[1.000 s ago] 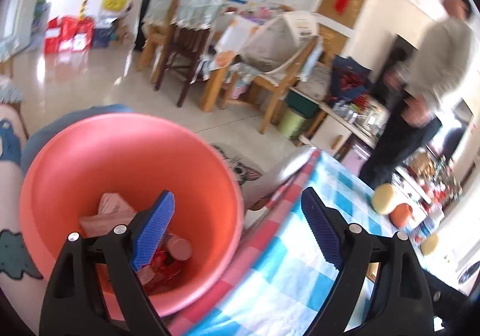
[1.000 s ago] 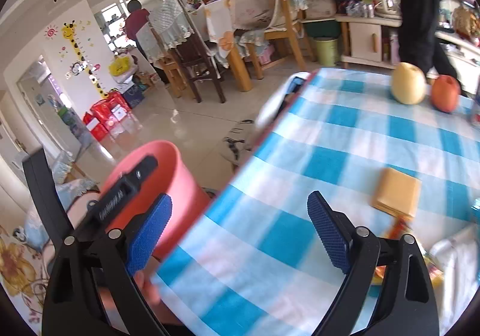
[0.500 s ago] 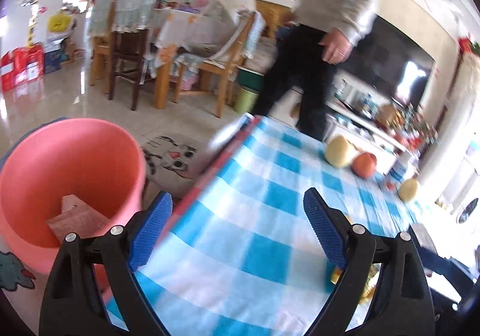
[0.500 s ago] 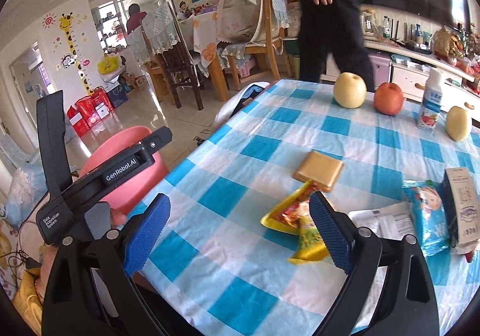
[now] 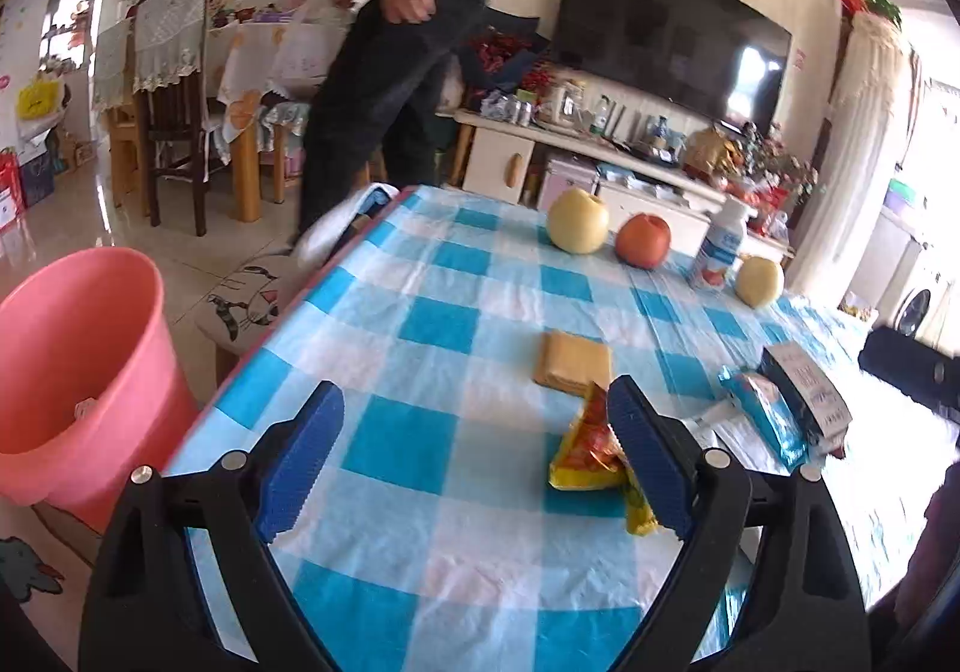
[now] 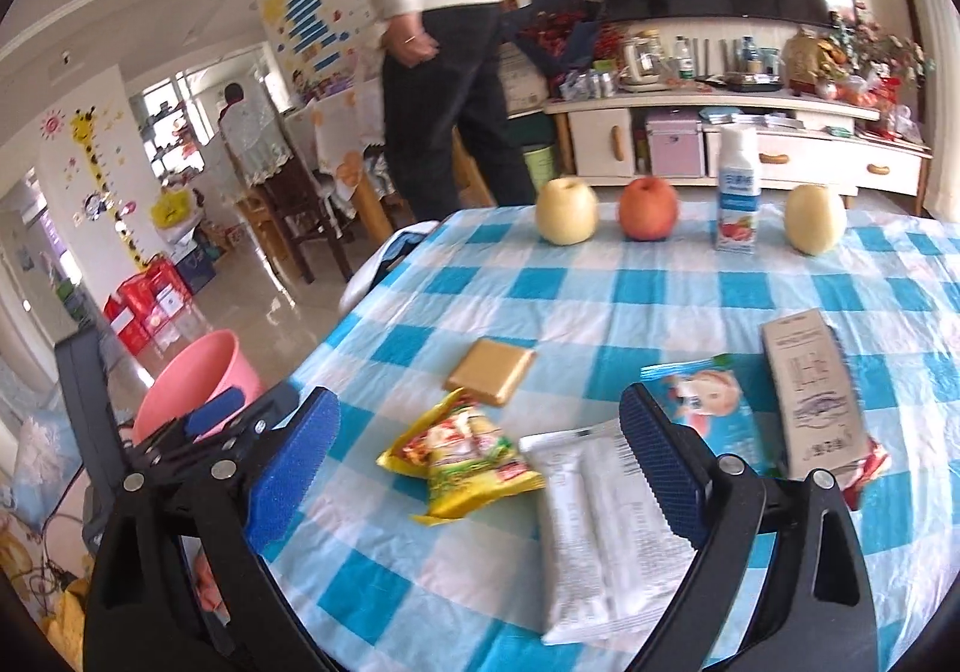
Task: Collect trash
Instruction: 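Return both tools from the pink bin to the table, then move the left tool to the yellow chip bag while the right tool approaches the milk carton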
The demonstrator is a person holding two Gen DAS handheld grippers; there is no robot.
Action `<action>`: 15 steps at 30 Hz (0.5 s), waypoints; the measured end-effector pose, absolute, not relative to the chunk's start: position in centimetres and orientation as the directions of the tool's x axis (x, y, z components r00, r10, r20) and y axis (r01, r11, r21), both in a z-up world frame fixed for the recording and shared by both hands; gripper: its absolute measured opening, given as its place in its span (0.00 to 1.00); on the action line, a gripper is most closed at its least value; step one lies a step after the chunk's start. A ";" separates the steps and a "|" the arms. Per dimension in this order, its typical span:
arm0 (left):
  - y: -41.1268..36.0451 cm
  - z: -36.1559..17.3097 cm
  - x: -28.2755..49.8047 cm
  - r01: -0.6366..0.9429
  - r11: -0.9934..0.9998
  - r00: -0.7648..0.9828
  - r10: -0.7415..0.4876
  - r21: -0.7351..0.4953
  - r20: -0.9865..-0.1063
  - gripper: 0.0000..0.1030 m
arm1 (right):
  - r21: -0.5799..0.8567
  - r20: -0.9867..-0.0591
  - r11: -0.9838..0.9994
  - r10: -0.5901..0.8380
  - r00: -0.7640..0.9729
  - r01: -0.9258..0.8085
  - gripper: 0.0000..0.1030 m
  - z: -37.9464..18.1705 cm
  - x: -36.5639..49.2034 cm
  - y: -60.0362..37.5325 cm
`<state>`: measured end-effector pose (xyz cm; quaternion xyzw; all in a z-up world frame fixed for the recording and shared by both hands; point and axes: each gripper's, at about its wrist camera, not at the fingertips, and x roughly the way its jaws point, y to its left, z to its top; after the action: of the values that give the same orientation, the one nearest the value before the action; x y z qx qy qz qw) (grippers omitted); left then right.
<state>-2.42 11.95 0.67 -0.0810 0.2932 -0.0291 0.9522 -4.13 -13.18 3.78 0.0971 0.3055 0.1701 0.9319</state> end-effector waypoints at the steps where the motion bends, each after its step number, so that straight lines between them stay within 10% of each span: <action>1: 11.3 0.6 -2.4 0.020 0.987 0.821 -0.107 -0.160 -0.560 0.87 | 0.281 -0.533 0.927 0.364 0.764 -0.246 0.91 3.9 -4.2 -13.9; 15: 4.0 -1.2 -2.6 0.236 0.970 0.762 -0.223 -0.061 -0.608 0.87 | 0.322 -0.556 0.937 0.304 0.773 -0.137 0.92 3.2 -3.4 -21.5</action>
<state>-2.64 3.97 -1.15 0.0098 0.3229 -0.1223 0.9384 -3.38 -21.49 3.24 0.1328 0.3152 0.1182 0.9322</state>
